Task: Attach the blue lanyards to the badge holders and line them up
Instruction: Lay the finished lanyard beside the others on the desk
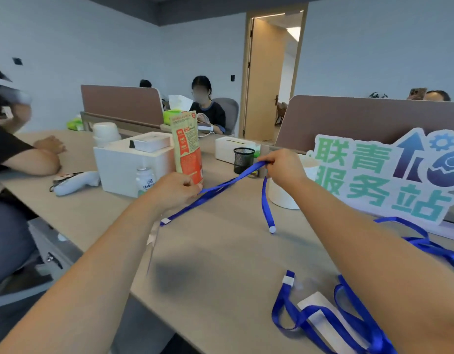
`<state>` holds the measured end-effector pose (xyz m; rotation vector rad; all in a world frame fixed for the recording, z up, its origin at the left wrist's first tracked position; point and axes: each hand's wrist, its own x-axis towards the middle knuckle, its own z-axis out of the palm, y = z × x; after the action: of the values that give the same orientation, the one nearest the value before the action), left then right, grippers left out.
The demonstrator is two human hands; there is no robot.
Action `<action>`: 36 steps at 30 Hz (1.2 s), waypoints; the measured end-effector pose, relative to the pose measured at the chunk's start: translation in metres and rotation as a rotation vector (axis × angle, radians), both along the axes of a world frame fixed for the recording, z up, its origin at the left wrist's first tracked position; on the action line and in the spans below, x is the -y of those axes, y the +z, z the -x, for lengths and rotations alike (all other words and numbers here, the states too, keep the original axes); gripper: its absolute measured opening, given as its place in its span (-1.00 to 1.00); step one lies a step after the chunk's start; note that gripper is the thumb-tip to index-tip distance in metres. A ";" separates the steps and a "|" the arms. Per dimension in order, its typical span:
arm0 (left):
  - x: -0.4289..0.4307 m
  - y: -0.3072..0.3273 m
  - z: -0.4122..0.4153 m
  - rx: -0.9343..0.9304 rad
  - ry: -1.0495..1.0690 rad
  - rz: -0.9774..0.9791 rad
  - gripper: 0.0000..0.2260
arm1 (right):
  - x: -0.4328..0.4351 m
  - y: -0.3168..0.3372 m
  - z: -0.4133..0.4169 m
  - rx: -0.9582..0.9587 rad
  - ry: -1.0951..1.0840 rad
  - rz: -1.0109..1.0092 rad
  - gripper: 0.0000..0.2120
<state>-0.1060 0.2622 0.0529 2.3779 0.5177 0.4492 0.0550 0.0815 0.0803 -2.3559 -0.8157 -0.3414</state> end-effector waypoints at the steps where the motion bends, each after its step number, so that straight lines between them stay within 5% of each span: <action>1: -0.002 -0.001 0.000 -0.016 0.005 -0.010 -0.78 | -0.010 0.003 -0.004 0.005 -0.009 0.019 -0.62; 8: -0.004 -0.019 -0.025 -0.115 0.019 -0.044 -0.82 | -0.066 0.005 -0.034 0.067 0.018 -0.106 -0.55; 17: -0.019 -0.083 -0.045 -0.368 -0.076 -0.068 -0.81 | -0.079 -0.090 -0.056 -0.145 0.174 0.219 -0.67; 22: -0.028 -0.097 -0.039 -0.292 -0.089 -0.202 -0.73 | -0.078 -0.121 -0.062 -0.281 0.241 0.360 -0.61; 33: -0.042 -0.115 -0.021 -0.198 -0.158 -0.327 -0.73 | -0.087 -0.140 -0.076 -0.161 0.139 0.447 -0.66; 36: -0.044 -0.114 -0.018 -0.208 -0.145 -0.354 -0.73 | -0.085 -0.141 -0.077 -0.094 0.132 0.312 -0.66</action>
<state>-0.0885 0.3060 -0.0614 2.8002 0.3769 0.2432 0.1321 0.1661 -0.0610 -2.5630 -1.0349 -0.0489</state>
